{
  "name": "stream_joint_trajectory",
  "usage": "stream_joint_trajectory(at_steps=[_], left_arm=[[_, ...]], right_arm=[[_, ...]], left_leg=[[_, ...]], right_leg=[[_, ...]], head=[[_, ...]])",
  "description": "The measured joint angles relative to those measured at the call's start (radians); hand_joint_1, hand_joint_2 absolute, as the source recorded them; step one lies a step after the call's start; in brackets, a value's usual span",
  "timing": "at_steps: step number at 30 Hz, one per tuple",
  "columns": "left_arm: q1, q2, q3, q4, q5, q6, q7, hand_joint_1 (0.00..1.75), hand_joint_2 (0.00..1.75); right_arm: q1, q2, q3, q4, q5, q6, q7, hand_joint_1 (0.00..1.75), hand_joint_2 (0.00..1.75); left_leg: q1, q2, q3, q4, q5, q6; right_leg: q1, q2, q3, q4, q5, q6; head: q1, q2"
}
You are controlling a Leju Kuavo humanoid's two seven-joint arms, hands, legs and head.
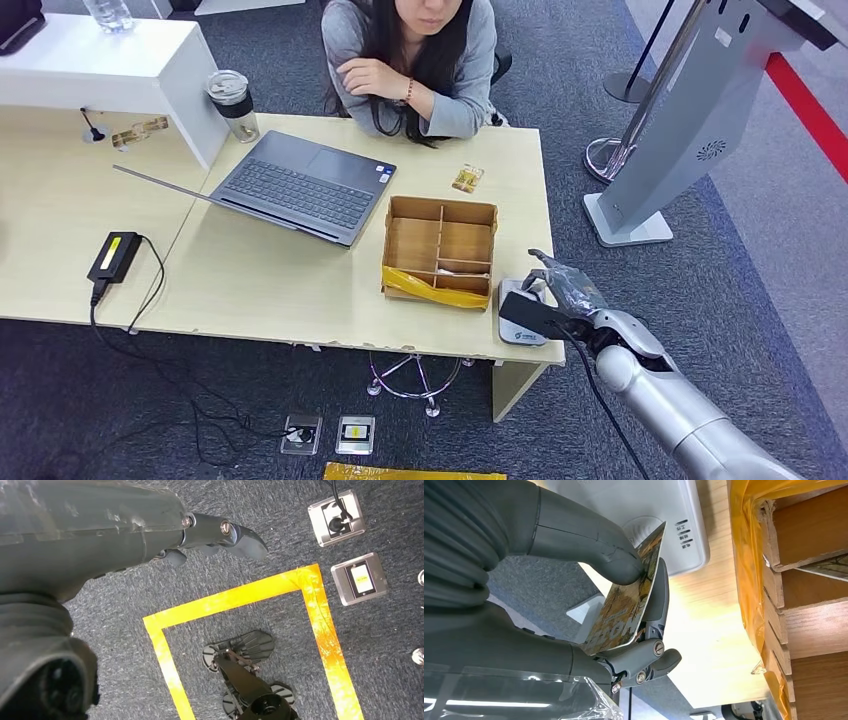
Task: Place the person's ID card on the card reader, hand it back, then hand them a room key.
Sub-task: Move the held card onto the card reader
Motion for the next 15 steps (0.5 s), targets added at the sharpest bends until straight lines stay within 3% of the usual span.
stream_joint_trajectory(at_steps=[15], left_arm=[[0.000,0.000,0.000,0.000,0.012,-0.006,0.008,0.00,0.00]], right_arm=[[0.008,-0.002,-0.004,-0.002,-0.019,0.022,0.024,1.75,1.75]], left_leg=[[0.000,0.001,0.002,0.000,0.000,0.000]], right_leg=[[0.000,0.002,0.002,0.000,0.000,0.000]], head=[[0.000,0.000]])
